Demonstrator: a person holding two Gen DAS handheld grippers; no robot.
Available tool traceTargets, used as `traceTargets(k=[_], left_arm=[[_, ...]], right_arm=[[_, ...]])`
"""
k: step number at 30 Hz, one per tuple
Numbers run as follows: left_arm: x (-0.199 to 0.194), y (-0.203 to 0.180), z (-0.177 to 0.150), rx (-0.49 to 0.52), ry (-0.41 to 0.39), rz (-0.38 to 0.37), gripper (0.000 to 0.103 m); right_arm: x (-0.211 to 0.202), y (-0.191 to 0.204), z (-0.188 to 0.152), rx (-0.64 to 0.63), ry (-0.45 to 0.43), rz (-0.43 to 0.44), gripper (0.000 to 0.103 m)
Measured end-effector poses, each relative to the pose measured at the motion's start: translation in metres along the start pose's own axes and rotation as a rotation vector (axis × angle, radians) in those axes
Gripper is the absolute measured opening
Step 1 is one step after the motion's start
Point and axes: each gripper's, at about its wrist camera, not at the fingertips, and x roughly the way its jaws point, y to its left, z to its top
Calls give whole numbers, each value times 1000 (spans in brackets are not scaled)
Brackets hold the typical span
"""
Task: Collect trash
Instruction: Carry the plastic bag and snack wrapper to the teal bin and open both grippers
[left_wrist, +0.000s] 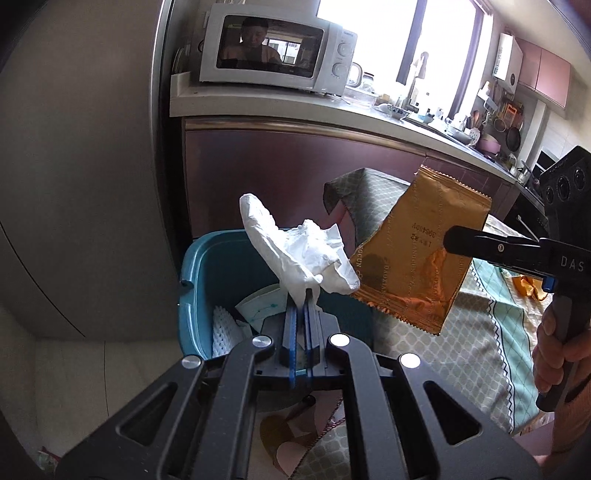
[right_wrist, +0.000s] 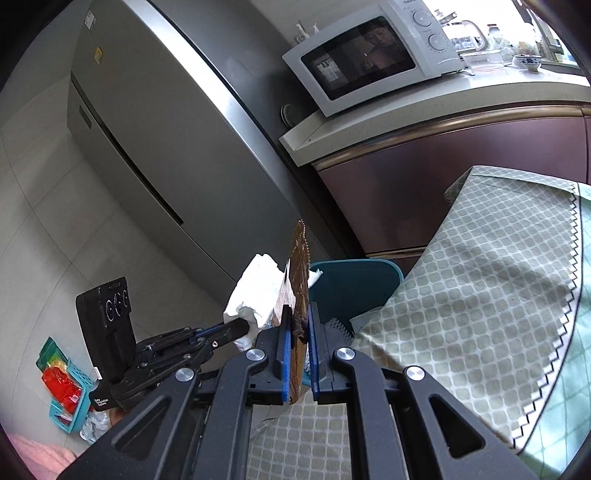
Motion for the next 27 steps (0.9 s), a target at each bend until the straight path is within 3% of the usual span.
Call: traceTargets(k=[19, 27], left_arm=[[68, 24, -10, -79, 113, 7, 5], [98, 20, -13, -71, 157, -1, 11]], right_arm=[[82, -4, 8, -12, 137, -104, 7], [101, -9, 7, -10, 182, -145, 17]])
